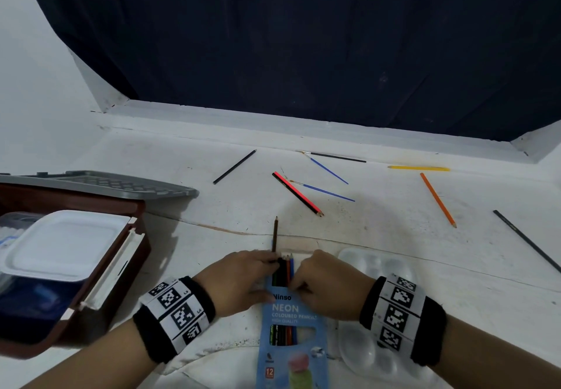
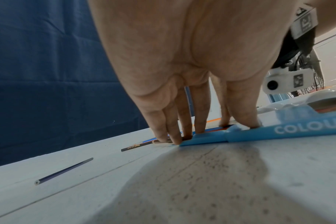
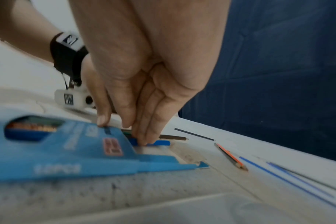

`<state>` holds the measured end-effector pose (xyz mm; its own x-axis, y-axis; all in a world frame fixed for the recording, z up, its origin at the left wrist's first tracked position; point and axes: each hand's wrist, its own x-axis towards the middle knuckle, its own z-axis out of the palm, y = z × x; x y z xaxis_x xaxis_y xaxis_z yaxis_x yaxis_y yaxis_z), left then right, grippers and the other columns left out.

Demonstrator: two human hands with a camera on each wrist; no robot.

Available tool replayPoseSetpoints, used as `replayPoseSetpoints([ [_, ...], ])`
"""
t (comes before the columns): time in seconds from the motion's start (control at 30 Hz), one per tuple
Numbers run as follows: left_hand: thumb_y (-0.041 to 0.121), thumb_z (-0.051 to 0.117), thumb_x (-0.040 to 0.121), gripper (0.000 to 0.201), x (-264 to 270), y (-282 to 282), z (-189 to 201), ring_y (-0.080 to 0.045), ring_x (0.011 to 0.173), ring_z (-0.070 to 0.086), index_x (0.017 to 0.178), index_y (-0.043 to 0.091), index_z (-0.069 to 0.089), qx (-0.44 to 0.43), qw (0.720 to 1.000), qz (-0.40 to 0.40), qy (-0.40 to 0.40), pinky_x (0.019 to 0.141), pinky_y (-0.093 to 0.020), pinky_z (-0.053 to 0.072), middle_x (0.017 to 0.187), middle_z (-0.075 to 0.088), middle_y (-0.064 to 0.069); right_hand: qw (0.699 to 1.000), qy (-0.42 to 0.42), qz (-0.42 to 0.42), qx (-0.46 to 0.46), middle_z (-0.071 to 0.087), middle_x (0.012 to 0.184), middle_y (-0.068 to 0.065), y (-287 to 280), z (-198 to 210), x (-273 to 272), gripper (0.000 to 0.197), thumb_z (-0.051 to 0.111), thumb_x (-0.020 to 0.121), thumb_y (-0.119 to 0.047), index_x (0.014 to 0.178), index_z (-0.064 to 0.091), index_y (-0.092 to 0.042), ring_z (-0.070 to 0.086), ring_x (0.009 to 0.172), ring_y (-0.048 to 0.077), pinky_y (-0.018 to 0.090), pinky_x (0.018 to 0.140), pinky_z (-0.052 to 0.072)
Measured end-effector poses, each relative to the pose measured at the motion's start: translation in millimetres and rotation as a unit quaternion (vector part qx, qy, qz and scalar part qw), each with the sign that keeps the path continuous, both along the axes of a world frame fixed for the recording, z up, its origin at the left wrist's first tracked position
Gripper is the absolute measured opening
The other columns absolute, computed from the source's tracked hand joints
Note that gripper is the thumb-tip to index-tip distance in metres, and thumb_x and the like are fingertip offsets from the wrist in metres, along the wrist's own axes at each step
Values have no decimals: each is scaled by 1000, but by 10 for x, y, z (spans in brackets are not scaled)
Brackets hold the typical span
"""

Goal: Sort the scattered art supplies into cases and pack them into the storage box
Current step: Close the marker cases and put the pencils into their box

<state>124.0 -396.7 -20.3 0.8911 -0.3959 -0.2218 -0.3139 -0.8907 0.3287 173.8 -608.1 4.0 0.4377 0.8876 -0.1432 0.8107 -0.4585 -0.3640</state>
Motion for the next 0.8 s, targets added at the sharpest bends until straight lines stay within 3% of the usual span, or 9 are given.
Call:
replayPoseSetpoints([
  [0.1,48,61,94,64,18,-10,16,-8,145,30,151,24,42,0,1000,1,8,116,-18,23,161,29,10,999,30,-20,18,70,71,2,24,37,-24,27,49,86,-11,81,75,-9,59,59,14,29,63,51],
  [0.23,47,61,94,63,22,-28,64,-8,143,33,150,27,41,-4,1000,-3,18,116,-20,28,159,32,12,986,88,-116,82,73,82,0,72,126,140,19,57,90,-14,93,76,-12,63,67,9,21,66,52],
  [0.37,49,60,94,68,34,-16,38,-8,146,26,153,23,37,4,1000,8,27,118,-19,23,162,26,9,960,29,-234,149,70,81,-4,44,54,482,17,57,89,-16,92,73,-17,66,73,15,38,73,57],
  [0.5,47,62,93,69,51,-6,42,-7,147,25,153,23,37,-7,999,21,37,116,-15,15,161,28,10,969,-35,-241,41,59,115,5,-11,-37,901,31,50,94,-16,122,61,-13,54,108,22,41,91,48],
  [0.57,47,62,94,67,56,11,34,-5,146,25,152,25,38,-18,999,29,39,112,-12,11,160,29,12,974,-40,-219,-27,54,123,5,-15,-98,1039,35,45,96,-19,129,54,-12,48,118,25,44,96,46],
  [0.63,48,61,94,62,69,25,41,-3,143,30,150,28,43,-35,998,38,39,114,-13,16,158,33,15,974,-40,-206,-84,52,124,6,-17,-161,1107,32,41,99,-22,126,52,-10,48,118,27,47,96,46],
  [0.7,48,60,95,55,96,31,91,-3,137,39,146,30,49,-51,997,40,33,115,-20,28,152,44,15,971,-45,-199,-122,51,127,6,-23,-199,1129,33,38,101,-26,126,51,-8,51,116,29,46,95,46],
  [0.8,45,58,96,46,165,14,214,-3,124,51,140,32,54,-64,997,35,27,107,-24,40,138,57,14,966,-60,-223,-113,56,122,6,-63,-266,1142,33,36,102,-30,117,56,-9,57,105,28,44,89,49],
])
